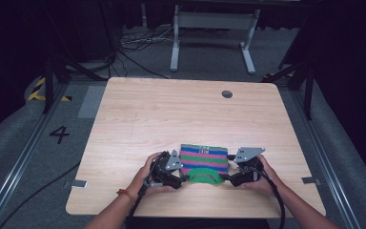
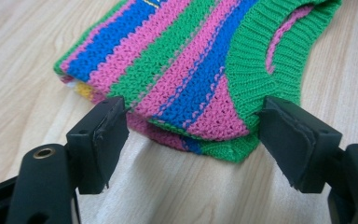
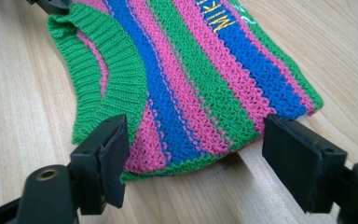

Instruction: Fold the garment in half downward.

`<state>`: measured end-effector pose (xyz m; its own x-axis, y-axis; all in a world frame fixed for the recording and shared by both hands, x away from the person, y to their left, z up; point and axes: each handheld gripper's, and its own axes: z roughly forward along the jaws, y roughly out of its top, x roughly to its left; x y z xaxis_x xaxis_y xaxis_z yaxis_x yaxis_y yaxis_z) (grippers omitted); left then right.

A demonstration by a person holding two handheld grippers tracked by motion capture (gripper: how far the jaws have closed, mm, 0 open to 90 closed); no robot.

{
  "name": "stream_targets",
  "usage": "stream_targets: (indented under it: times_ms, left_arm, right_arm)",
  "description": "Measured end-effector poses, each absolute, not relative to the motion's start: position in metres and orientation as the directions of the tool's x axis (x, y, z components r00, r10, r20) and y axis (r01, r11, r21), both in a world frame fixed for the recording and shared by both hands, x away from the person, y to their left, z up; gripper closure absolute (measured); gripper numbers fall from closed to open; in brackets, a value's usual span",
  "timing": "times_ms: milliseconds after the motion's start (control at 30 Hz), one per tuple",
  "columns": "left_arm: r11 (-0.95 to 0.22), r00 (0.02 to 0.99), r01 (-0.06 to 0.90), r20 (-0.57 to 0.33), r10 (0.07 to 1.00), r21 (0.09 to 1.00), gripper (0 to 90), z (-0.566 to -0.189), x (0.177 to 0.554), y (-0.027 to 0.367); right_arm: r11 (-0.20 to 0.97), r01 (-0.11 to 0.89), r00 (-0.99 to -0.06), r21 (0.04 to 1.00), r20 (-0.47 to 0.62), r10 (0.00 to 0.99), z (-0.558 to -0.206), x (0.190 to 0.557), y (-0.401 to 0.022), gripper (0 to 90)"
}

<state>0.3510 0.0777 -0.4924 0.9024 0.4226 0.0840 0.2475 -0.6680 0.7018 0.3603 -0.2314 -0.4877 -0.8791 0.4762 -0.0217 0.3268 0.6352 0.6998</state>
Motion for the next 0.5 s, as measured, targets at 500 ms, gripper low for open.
stream_targets:
  times_ms: [500]
  left_arm:
    - [-0.683,0.893,0.255,0.104,0.438,0.684,27.3,-0.470,0.349,0.101]
  right_arm:
    - [0.651,0.283,-0.870,0.704,-0.097,0.483,-0.453,0.355,-0.252,26.8]
